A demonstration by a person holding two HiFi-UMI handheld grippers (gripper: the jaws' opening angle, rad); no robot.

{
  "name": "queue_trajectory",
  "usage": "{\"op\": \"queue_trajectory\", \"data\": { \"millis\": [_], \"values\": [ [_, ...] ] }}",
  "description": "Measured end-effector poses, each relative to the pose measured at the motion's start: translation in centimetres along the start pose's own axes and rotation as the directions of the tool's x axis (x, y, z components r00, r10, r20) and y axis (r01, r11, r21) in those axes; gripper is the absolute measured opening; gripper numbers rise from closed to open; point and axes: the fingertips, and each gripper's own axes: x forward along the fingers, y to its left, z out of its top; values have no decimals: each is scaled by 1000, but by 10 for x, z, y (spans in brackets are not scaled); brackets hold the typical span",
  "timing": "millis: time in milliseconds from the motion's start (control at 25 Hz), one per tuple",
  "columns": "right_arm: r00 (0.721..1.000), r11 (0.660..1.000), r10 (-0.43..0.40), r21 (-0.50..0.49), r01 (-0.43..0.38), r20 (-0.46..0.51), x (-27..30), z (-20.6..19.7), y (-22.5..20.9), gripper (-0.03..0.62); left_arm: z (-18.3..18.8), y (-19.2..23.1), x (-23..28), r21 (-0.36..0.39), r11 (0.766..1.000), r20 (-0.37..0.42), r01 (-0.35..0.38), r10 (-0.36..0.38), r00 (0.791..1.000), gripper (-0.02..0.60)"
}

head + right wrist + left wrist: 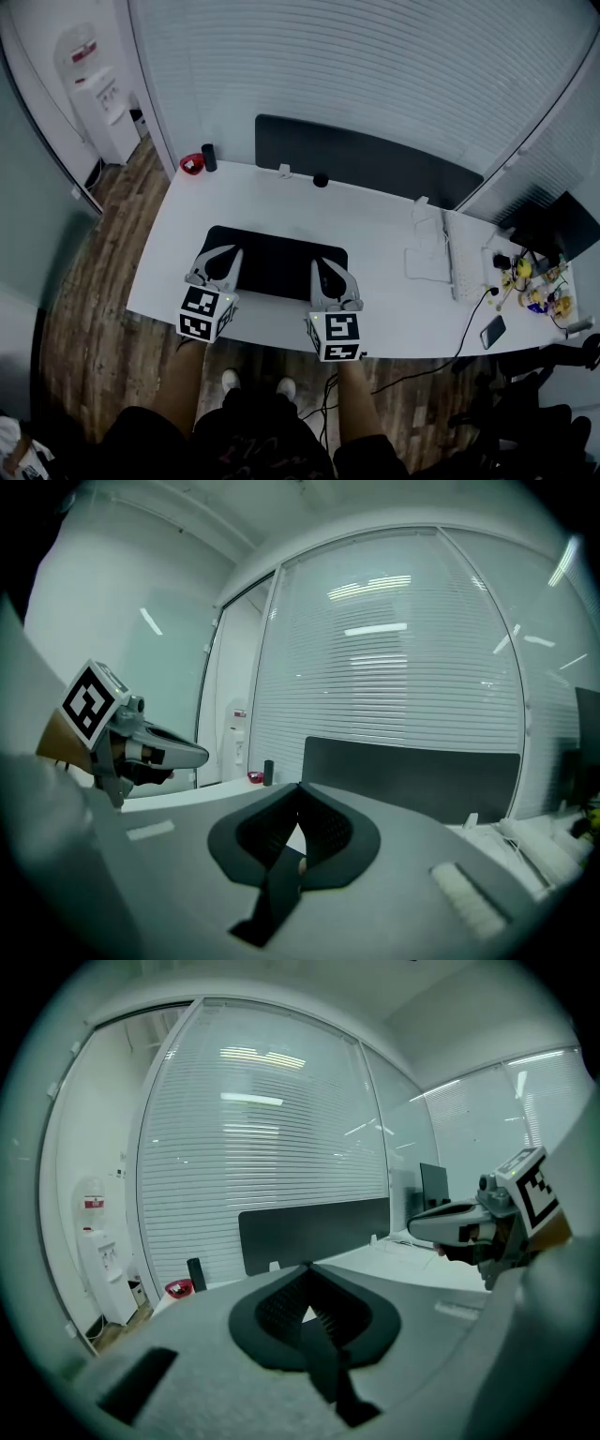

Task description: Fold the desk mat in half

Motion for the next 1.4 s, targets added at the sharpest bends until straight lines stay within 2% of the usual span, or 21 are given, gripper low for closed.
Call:
{"op": "queue_trajectory", "data": {
  "millis": [160,360,760,1000,1400],
  "values": [
    [1000,1000,-8,19,8,13,-6,8,-1,8,7,-3,-7,18,1000,11,-1,1,1000,0],
    [999,999,-23,40,22,32,-19,16,-3,8,20,-7,-16,1,1000,44,-2,1,999,0],
    [997,998,-28,56,24,68,-38,27,-2,8,36,-14,-34,11,1000,87,-10,9,996,0],
    [994,994,-52,97,42,94,-49,34,-4,8,44,-19,-42,18,1000,110,-6,4,994,0],
    [988,994,-69,95,57,135,-61,50,-4,8,56,-19,-55,28,1000,142,-5,1,990,0]
  ]
}}
